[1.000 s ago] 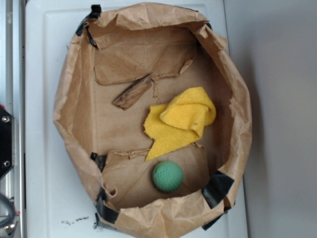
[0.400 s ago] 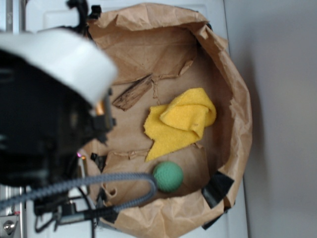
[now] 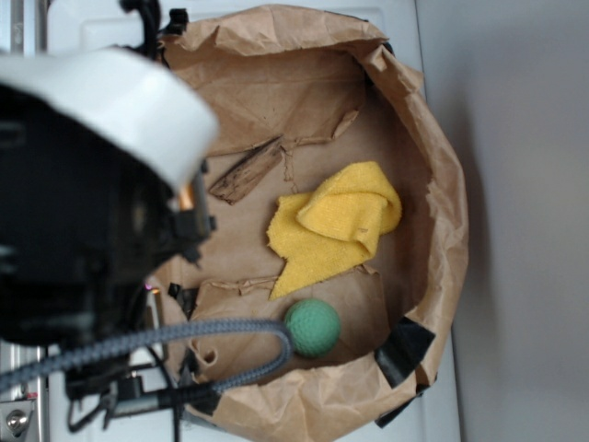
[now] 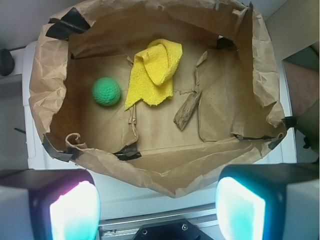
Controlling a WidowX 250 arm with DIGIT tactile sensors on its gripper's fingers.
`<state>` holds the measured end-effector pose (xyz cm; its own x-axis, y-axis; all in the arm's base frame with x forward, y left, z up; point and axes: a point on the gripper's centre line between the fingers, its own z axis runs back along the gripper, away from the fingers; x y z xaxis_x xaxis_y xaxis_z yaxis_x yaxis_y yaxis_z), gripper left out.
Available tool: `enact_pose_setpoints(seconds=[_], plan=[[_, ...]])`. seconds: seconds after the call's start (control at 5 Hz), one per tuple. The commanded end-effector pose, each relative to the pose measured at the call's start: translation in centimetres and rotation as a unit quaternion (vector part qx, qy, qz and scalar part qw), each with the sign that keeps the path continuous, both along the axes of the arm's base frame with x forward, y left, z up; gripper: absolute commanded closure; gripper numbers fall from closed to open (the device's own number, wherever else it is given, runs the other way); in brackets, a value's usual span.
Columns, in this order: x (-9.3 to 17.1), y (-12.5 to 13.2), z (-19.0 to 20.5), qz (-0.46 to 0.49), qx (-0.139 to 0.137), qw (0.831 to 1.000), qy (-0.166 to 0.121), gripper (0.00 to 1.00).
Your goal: Grab the wood chip.
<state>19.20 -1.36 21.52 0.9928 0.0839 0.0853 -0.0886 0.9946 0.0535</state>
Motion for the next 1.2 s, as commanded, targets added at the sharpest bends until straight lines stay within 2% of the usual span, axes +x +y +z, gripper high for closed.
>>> enact_pose_setpoints(seconds=[0.0, 0.2, 0.4, 0.6, 0.8, 1.0], plan=[[2.2, 1.8, -3.6, 0.056, 0.021, 0.998, -0.019, 0.0], [3.7, 3.0, -7.3, 0.064, 0.028, 0.997, -0.016, 0.0], [4.5, 4.2, -10.6, 0.066, 0.015, 0.998, -0.018, 0.0], [5.3, 4.8, -13.1, 0.05, -0.012, 0.999, -0.004, 0.0], [5.9, 4.8, -14.5, 0.047, -0.011, 0.999, 0.0, 0.0], [5.9, 4.9, -15.3, 0.044, 0.011, 0.999, -0.003, 0.0]])
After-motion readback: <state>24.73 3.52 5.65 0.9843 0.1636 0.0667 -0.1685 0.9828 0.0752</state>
